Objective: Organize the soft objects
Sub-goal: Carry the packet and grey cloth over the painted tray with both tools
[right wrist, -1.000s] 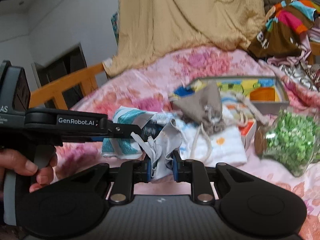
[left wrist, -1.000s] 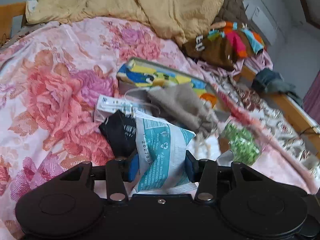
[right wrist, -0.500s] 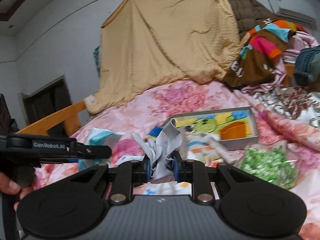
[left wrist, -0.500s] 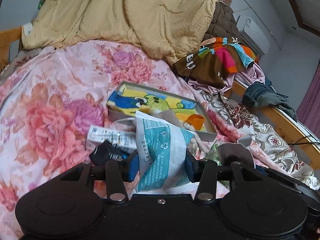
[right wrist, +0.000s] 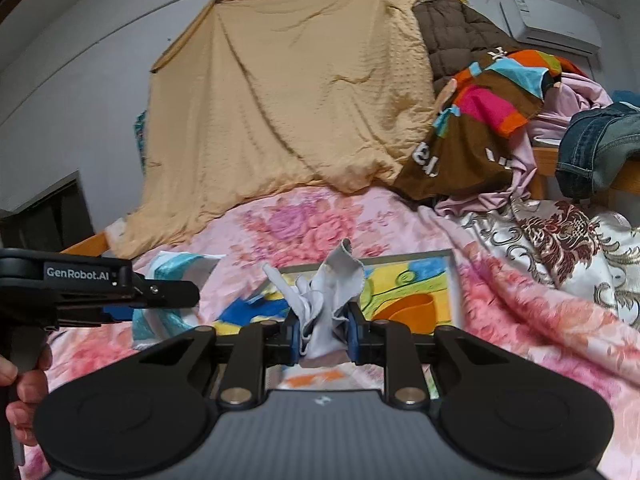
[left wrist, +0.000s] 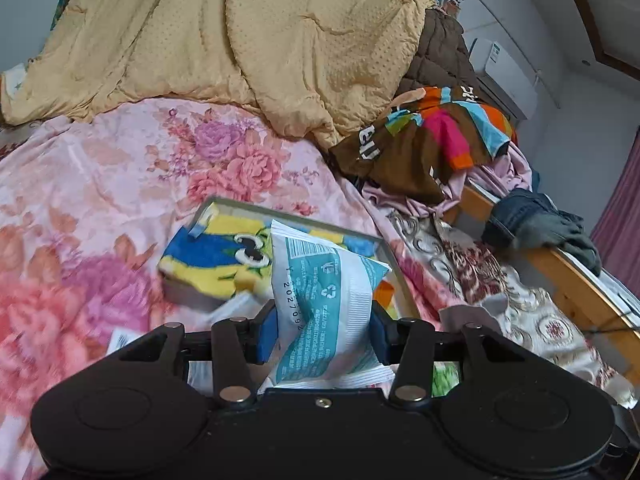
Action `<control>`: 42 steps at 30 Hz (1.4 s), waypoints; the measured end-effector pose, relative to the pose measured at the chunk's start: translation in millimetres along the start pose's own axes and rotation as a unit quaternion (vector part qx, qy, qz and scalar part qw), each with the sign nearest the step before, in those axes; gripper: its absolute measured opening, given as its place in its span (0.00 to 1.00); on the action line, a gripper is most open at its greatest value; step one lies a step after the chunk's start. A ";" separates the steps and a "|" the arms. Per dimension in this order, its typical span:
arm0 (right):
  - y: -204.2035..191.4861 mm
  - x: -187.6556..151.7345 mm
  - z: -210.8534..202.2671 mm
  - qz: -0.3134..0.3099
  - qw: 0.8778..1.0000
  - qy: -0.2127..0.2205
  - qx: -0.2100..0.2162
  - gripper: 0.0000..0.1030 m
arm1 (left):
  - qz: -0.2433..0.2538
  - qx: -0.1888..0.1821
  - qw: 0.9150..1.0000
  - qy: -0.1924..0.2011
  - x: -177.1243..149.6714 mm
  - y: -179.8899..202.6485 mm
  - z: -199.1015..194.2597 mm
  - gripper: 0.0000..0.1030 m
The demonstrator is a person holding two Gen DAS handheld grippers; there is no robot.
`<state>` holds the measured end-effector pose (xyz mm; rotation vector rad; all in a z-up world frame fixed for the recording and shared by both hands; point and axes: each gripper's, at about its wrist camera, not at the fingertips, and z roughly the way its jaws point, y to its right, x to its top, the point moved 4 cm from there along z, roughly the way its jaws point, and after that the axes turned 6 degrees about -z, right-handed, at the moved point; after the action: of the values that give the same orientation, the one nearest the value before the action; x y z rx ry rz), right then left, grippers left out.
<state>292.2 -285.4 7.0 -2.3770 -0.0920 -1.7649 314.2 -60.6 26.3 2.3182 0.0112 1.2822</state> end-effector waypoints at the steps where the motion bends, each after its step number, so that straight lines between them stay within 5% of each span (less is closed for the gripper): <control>1: 5.1 1.8 8.3 -0.001 1.000 0.000 -0.004 0.24 | 0.000 0.001 1.000 0.000 4.5 1.8 9.1 0.47; 12: 68.0 9.5 88.6 0.061 0.998 -0.025 -0.018 0.27 | 0.000 0.027 1.000 -0.013 41.2 8.4 111.8 0.47; 24: 103.6 -10.5 138.9 0.120 0.988 -0.093 -0.019 0.27 | -0.022 0.042 0.997 -0.058 34.3 16.6 212.2 0.47; 39: 101.8 -22.5 151.4 0.127 0.980 -0.153 -0.020 0.35 | -0.013 0.073 0.993 -0.092 21.4 17.2 254.1 0.47; 42: 103.3 -22.5 151.1 0.132 0.979 -0.152 -0.021 0.44 | -0.017 0.074 0.993 -0.093 20.8 16.6 254.3 0.47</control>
<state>444.2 -358.4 -67.7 -2.5321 0.2128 -1.2928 525.3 -174.6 -62.3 2.5442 0.0856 1.0774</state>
